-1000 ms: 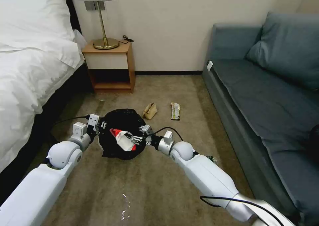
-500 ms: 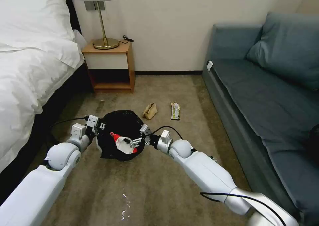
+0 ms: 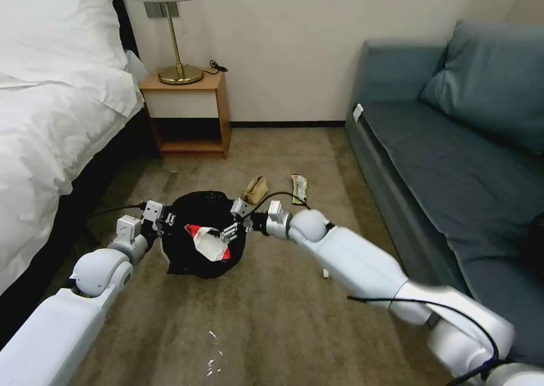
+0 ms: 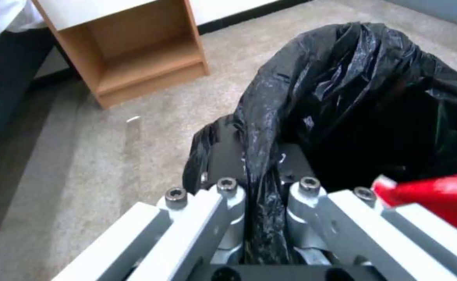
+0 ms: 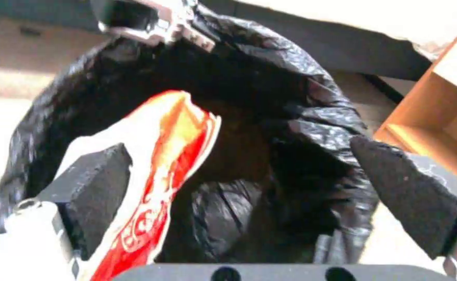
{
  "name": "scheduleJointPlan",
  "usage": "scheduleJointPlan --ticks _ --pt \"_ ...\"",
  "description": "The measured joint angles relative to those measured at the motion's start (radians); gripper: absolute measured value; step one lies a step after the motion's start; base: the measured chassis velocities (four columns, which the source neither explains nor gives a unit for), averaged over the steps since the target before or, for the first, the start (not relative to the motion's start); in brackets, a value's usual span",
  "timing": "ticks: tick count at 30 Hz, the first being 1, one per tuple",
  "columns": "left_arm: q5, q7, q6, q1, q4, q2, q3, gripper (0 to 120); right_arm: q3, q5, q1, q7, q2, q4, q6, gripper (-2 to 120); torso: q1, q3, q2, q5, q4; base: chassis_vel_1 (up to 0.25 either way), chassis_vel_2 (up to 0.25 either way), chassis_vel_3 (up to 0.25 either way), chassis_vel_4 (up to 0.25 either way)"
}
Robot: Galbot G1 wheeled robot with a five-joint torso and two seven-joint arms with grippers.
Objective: Pick up the trash bin, then pick up the garbage on the floor and place it into the trash bin.
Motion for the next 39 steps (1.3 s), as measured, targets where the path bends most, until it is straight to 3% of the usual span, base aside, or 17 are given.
scheduleJointPlan --ticks 9,21,27,30,32,33,35,39 --pt "-0.003 0.0 0.0 -0.006 0.01 -0.016 0.001 5 -0.054 -0.221 0.102 -0.077 0.021 -0.085 0.015 100 0.0 0.0 0.0 0.0 0.0 0.0 0.0 0.0 0.0" --pt "-0.003 0.001 -0.001 -0.035 0.033 -0.052 0.021 5 -0.098 -0.288 0.189 -0.14 0.071 -0.155 0.037 100 0.0 0.0 0.0 -0.0001 0.0001 0.0 0.0 0.0 0.0" --pt "-0.01 0.001 -0.004 -0.045 0.043 -0.039 0.012 5 -0.051 -0.232 0.176 -0.139 0.046 -0.138 0.051 100 0.0 0.0 0.0 0.0001 0.0002 0.0 0.0 0.0 0.0" --pt "-0.011 0.0 -0.012 -0.049 0.055 -0.032 0.004 5 0.0 -0.136 0.15 -0.129 0.005 -0.107 0.041 100 0.0 0.0 0.0 0.0001 0.0 0.0 0.0 0.0 0.0" --pt "-0.011 -0.004 -0.015 -0.053 0.06 -0.036 0.003 5 0.05 0.019 0.114 -0.074 -0.037 -0.059 -0.013 100 0.0 0.0 0.0 0.0002 0.0 0.0 0.0 0.0 0.0" --pt "-0.011 -0.004 -0.015 -0.053 0.06 -0.036 0.003 5 0.05 0.019 0.114 -0.074 -0.037 -0.059 -0.013 100 0.0 0.0 0.0 0.0002 0.0 0.0 0.0 0.0 0.0" --pt "-0.008 -0.008 -0.019 -0.065 0.067 -0.046 0.01 5 0.114 0.131 0.071 0.0 -0.071 -0.008 -0.068 100 0.0 0.0 0.0 0.0002 -0.0002 0.0 0.0 0.0 0.0" --pt "-0.005 -0.014 -0.022 -0.074 0.074 -0.051 0.016 5 0.159 0.194 0.04 0.066 -0.1 0.01 -0.095 100 0.0 0.0 0.0 0.0002 -0.0002 0.0 0.0 0.0 0.0"
